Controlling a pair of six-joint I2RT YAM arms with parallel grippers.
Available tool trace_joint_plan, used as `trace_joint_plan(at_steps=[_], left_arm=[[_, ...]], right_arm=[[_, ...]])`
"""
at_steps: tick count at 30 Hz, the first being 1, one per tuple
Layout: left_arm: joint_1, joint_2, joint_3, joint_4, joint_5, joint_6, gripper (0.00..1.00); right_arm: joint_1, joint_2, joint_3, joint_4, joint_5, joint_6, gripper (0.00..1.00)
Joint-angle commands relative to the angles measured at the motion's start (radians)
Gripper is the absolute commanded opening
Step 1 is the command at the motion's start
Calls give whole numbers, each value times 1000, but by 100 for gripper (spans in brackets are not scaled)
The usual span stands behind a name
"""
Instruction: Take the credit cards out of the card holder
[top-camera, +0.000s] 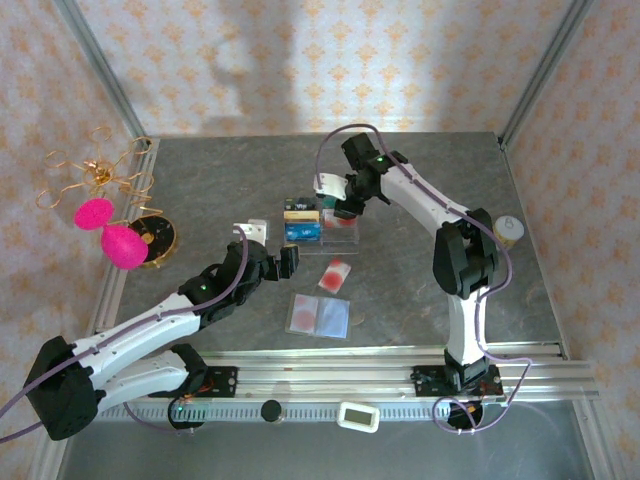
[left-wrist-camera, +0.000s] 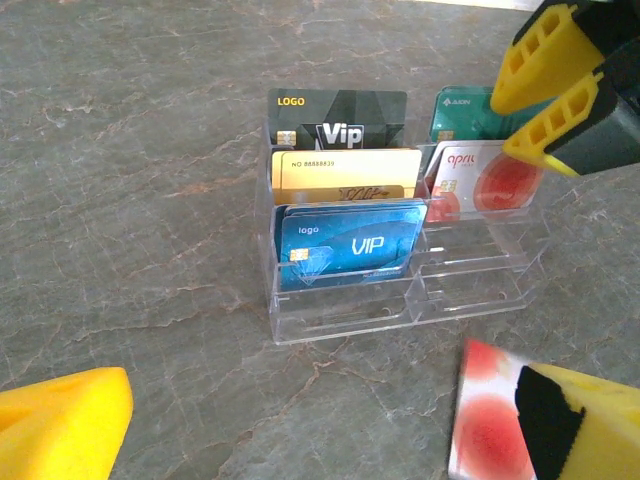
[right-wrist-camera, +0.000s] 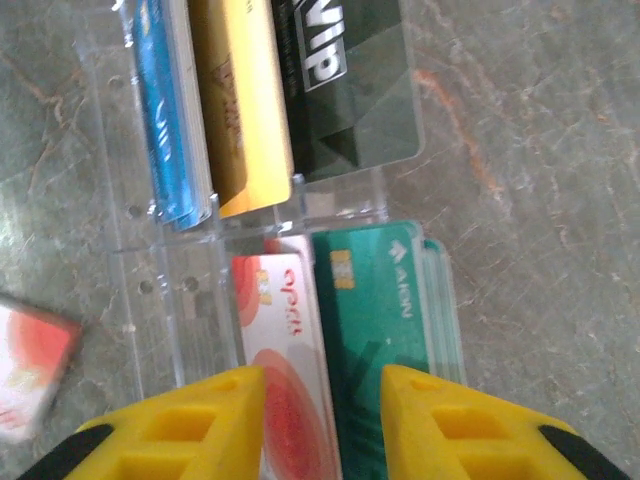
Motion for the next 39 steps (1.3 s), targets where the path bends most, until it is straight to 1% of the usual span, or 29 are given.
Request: trace_joint_plan(at_steps=[1, 3, 6, 10, 12, 15, 16, 18, 20, 22, 25, 26, 28, 29, 30, 32, 33, 34, 37, 39], left_arm=[[13, -33, -11, 53, 12, -4, 99], [14, -44, -30, 86, 40, -15, 99], [13, -51, -48, 109, 48, -44, 99], [14, -66, -79, 149, 72, -72, 99], [16, -69, -97, 174, 84, -82, 99], [24, -65, -114, 223, 134, -87, 99], [28, -60, -115, 233, 154, -92, 99], [39, -43, -105, 225, 183, -103, 99], [56, -13, -89, 215, 240, -96, 99], [64, 24, -75, 212, 288, -90, 94], [67, 91, -72, 243, 368, -109, 82], [68, 113, -75, 257, 397, -121, 79], [67, 163, -78, 286, 438, -135, 78], [67, 189, -78, 303, 453, -136, 75], [67, 213, -76, 314, 468, -138, 73], [65, 273, -65, 337, 509, -139, 61], [65, 300, -58, 344, 517, -144, 58], [62, 332, -50, 348, 529, -145, 56], [54, 400, -34, 370, 533, -141, 56], [49, 433, -19, 388, 537, -135, 51]], right_arm=[[6, -46, 20, 58, -38, 68, 36], [9, -62, 29, 59, -88, 101, 37], [14, -101, 4, 94, -158, 175, 39], [24, -203, -143, 280, -223, 345, 43], [25, -254, -232, 445, -209, 498, 43], [23, -289, -315, 628, -167, 765, 43], [25, -300, -343, 659, -174, 832, 43], [28, -328, -412, 748, -124, 990, 43], [28, -378, -503, 815, -63, 1147, 43], [29, -434, -597, 854, -21, 1266, 43], [37, -527, -721, 832, 26, 1391, 45], [43, -559, -761, 811, 44, 1428, 46], [51, -616, -832, 774, 49, 1502, 47], [53, -642, -874, 752, 54, 1542, 48], [54, -662, -907, 737, 32, 1566, 49], [59, -699, -983, 712, -6, 1627, 52], [61, -710, -1014, 710, -37, 1654, 53], [68, -720, -1045, 707, -51, 1684, 54], [101, -742, -1118, 708, -49, 1739, 54], [113, -749, -1157, 732, -60, 1763, 52]])
